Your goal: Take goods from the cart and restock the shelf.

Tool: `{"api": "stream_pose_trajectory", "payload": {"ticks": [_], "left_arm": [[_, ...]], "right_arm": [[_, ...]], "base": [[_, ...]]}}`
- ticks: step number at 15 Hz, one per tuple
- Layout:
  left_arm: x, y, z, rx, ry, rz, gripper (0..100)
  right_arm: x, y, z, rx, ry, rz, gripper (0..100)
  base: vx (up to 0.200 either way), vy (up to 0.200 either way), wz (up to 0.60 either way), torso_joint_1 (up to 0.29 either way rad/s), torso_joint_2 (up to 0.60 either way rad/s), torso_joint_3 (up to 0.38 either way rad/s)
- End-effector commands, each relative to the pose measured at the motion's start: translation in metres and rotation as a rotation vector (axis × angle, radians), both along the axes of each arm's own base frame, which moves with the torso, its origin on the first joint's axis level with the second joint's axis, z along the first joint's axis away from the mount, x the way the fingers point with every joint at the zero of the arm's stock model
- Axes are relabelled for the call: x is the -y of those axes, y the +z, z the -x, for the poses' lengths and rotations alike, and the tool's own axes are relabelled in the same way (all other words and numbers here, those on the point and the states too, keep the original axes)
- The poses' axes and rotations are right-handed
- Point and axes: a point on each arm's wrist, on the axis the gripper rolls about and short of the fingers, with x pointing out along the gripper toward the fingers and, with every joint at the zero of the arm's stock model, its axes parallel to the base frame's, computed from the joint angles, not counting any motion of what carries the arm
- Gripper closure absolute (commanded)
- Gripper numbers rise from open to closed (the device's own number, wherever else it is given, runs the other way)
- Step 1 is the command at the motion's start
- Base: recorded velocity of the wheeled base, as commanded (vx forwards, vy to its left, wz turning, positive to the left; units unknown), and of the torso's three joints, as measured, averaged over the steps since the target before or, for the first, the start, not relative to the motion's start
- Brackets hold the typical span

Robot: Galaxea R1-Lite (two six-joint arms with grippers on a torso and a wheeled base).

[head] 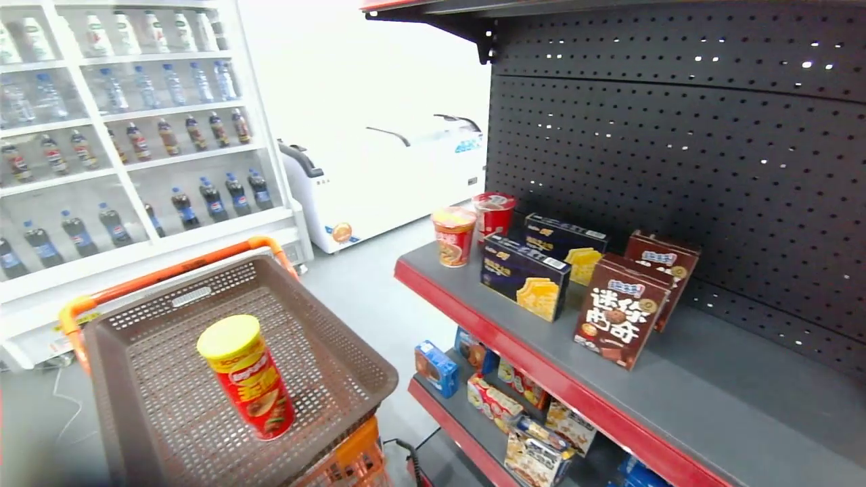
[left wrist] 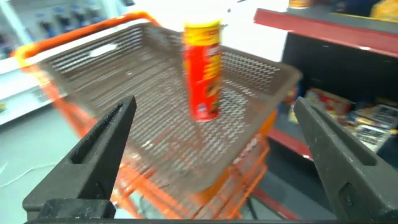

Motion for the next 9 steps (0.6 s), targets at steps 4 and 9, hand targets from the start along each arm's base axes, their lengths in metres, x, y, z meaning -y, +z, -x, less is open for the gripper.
{"api": "stream_pose_trajectory", "payload": {"ticks": [4,9], "left_arm": [[0.0,0.0,0.0,0.001,-0.001,0.0,0],[0.001,0.034,0.004,0.057,-0.017,-0.096,0]], "right_arm": [[0.0,0.0,0.0,0.0,0.001,0.001,0],[0.0,0.0,0.0,0.0,0.001,0.001,0]], "base": [[0.0,0.0,0.0,0.0,0.0,0.0],[0.0,0.0,0.0,0.0,0.0,0.0]]}}
